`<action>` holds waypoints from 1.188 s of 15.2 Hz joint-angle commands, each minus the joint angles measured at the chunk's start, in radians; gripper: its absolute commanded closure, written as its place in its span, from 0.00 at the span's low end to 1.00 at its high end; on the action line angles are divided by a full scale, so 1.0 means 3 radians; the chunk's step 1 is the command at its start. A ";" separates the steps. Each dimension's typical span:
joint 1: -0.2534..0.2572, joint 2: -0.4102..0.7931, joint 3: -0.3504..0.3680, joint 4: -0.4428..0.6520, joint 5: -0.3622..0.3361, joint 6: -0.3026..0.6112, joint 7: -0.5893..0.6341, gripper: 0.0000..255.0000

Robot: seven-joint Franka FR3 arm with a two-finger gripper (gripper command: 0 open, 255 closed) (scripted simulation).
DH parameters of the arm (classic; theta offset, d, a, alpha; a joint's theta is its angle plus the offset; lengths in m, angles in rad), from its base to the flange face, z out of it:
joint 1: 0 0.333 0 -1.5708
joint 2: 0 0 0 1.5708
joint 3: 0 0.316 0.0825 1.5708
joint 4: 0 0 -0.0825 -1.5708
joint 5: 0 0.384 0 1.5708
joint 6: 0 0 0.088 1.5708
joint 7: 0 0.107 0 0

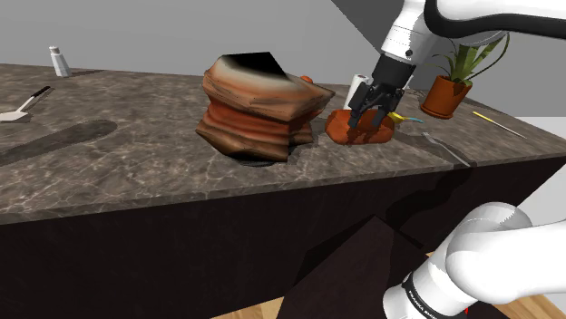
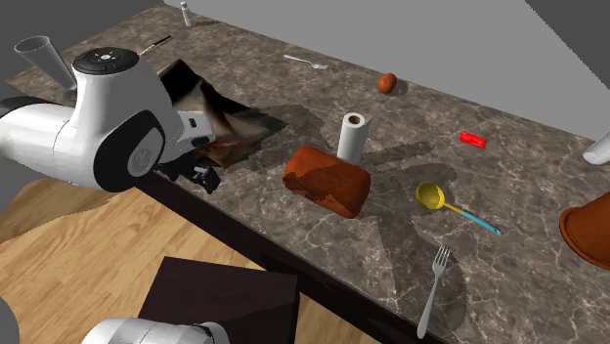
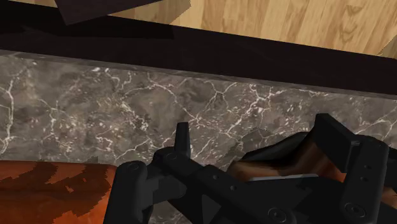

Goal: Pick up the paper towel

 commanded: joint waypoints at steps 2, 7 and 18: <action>-0.0026 0.0077 -0.0047 0.0047 -0.0040 0.0040 -0.0048 0.00; -0.0137 0.0483 -0.0274 0.0327 -0.0202 0.0223 -0.0279 0.00; -0.0302 0.1476 -0.0746 0.1226 -0.0315 0.0477 -0.0773 0.00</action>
